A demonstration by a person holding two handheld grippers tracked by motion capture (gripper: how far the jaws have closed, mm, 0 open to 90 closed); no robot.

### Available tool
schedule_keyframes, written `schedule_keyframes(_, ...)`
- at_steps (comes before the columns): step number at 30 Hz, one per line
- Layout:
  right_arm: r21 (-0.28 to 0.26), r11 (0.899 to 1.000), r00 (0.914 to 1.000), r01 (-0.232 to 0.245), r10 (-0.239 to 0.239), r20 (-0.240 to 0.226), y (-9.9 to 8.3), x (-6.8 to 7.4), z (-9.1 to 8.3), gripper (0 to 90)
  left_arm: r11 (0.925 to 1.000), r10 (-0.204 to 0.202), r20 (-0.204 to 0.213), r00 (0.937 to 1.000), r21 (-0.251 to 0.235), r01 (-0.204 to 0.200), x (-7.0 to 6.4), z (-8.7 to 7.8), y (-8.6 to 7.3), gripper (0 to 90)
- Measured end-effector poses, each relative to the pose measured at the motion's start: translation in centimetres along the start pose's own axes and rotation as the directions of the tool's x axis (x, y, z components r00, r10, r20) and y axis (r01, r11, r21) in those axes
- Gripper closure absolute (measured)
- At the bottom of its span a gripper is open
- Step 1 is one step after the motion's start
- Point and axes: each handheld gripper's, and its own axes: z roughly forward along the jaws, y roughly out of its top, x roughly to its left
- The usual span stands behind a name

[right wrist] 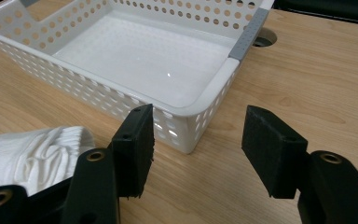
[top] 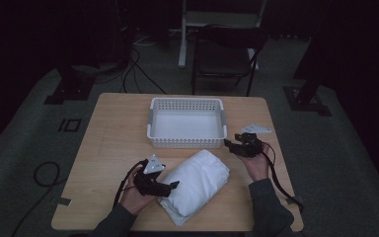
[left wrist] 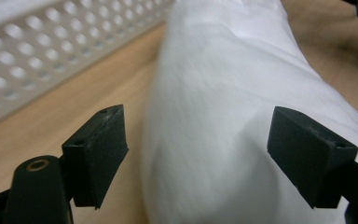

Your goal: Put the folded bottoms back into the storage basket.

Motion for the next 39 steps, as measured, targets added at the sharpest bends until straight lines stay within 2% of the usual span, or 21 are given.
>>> schedule_keyframes(4, -0.003, 1.000, 1.0000, 0.003, -0.003, -0.001, 0.0, 0.1, -0.2, 43.1, 0.9995, -0.030, 0.042, 0.9987, 0.009, 0.029, -0.6, 0.2, -1.2, 19.0)
schedule_keyframes(8, 0.000, 1.000, 0.9995, 0.005, -0.005, -0.030, -0.1, 0.6, -0.4, 42.4, 0.9984, -0.034, 0.035, 0.9988, 0.045, 0.033, -0.6, 1.3, -1.9, 19.0)
schedule_keyframes(11, 0.011, 1.000, 0.9986, 0.027, -0.027, -0.046, -0.2, 1.3, -0.4, 40.8, 0.9980, -0.034, 0.040, 0.9986, 0.055, 0.032, -0.2, 1.8, -2.0, 19.0)
schedule_keyframes(14, 0.028, 0.998, 0.9953, 0.049, -0.046, -0.085, -0.4, 2.3, -0.4, 39.3, 0.9975, -0.041, 0.046, 0.9981, 0.060, 0.038, 0.2, 2.2, -2.3, 19.0)
schedule_keyframes(17, 0.037, 0.997, 0.9931, 0.070, -0.066, -0.096, -0.4, 2.9, -0.4, 38.6, 0.9970, -0.041, 0.042, 0.9983, 0.068, 0.038, 0.3, 2.4, -2.3, 19.0)
schedule_keyframes(18, 0.043, 0.995, 0.9899, 0.093, -0.088, -0.111, -0.6, 3.5, -0.3, 38.4, 0.9970, -0.023, 0.029, 0.9993, 0.074, 0.021, 0.3, 2.5, -2.2, 19.1)
schedule_keyframes(20, 0.048, 0.995, 0.9894, 0.092, -0.086, -0.117, -0.6, 3.6, -0.3, 38.3, 0.9970, -0.017, 0.021, 0.9996, 0.076, 0.015, 0.3, 2.6, -2.1, 19.3)
schedule_keyframes(25, 0.063, 0.992, 0.9874, 0.107, -0.098, -0.124, -1.0, 4.0, 0.0, 38.0, 0.9974, -0.001, -0.031, 0.9995, 0.072, 0.004, 1.6, 2.9, -1.5, 20.1)
schedule_keyframes(26, 0.063, 0.992, 0.9874, 0.107, -0.098, -0.124, -1.0, 4.0, 0.0, 38.0, 0.9974, -0.001, -0.031, 0.9995, 0.072, 0.004, 1.6, 2.9, -1.5, 20.3)
schedule_keyframes(29, 0.069, 0.991, 0.9869, 0.111, -0.102, -0.125, -1.1, 4.1, 0.2, 38.1, 0.9978, -0.013, -0.077, 0.9969, 0.064, 0.018, 2.7, 3.0, -0.9, 20.4)
schedule_keyframes(34, 0.071, 0.991, 0.9864, 0.112, -0.103, -0.128, -1.2, 4.3, 0.2, 38.0, 0.9973, -0.041, -0.118, 0.9921, 0.056, 0.047, 4.2, 3.3, -0.4, 20.5)
schedule_keyframes(39, 0.070, 0.991, 0.9858, 0.116, -0.106, -0.130, -1.4, 4.4, 0.1, 37.8, 0.9959, -0.070, -0.167, 0.9835, 0.046, 0.078, 5.4, 3.7, 0.2, 21.4)
